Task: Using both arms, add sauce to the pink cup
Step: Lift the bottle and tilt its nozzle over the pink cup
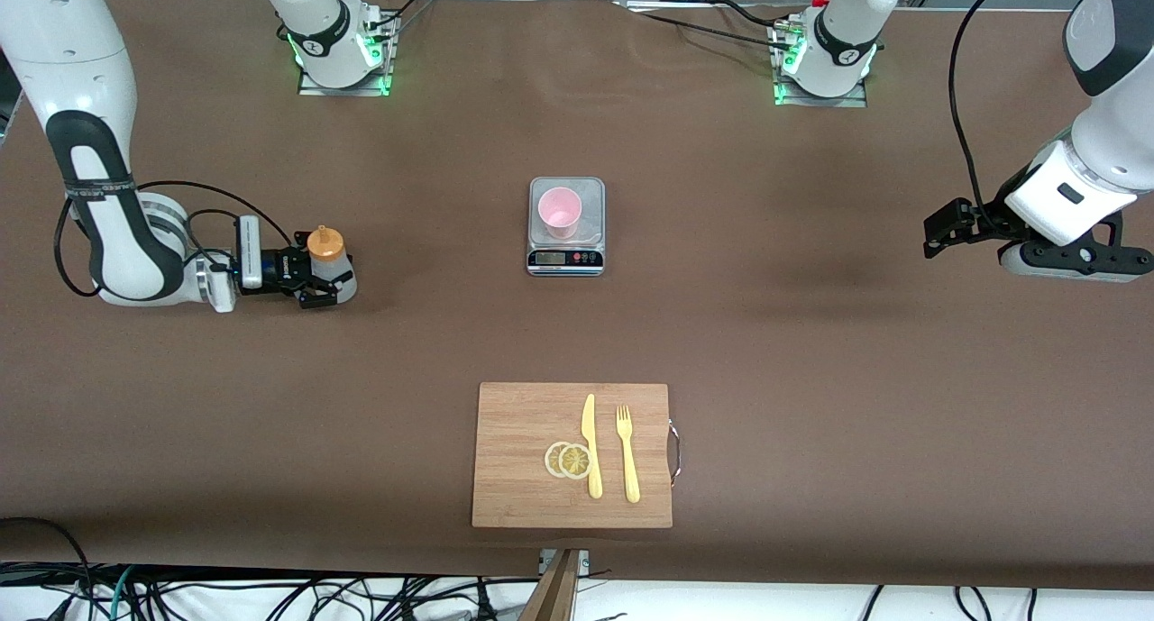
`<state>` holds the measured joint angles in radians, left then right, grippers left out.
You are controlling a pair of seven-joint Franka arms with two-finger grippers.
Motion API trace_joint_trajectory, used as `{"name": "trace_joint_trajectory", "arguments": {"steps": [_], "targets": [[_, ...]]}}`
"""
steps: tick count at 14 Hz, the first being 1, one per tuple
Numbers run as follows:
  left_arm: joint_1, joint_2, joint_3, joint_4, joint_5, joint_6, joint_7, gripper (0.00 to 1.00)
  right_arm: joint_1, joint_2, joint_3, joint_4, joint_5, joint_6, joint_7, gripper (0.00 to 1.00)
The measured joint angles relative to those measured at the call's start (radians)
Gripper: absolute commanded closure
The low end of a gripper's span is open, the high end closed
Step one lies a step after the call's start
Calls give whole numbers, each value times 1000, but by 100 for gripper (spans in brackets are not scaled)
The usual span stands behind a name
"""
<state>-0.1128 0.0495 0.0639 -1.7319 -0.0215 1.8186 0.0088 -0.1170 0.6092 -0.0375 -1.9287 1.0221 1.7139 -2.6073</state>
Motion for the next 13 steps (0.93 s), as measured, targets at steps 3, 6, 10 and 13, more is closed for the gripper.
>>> {"name": "trace_joint_trajectory", "arguments": {"steps": [3,6,10,13], "targets": [[0,1,0,0,0,0,0,0,77,-65,1,5,0,131,95,100],[0,1,0,0,0,0,0,0,172,-114,2,3,0,271,173,100],[1,1,0,0,0,0,0,0,315,-135,2,2,-14,436,263,100],[1,1,0,0,0,0,0,0,412,-140,2,2,-93,561,382,100]]}}
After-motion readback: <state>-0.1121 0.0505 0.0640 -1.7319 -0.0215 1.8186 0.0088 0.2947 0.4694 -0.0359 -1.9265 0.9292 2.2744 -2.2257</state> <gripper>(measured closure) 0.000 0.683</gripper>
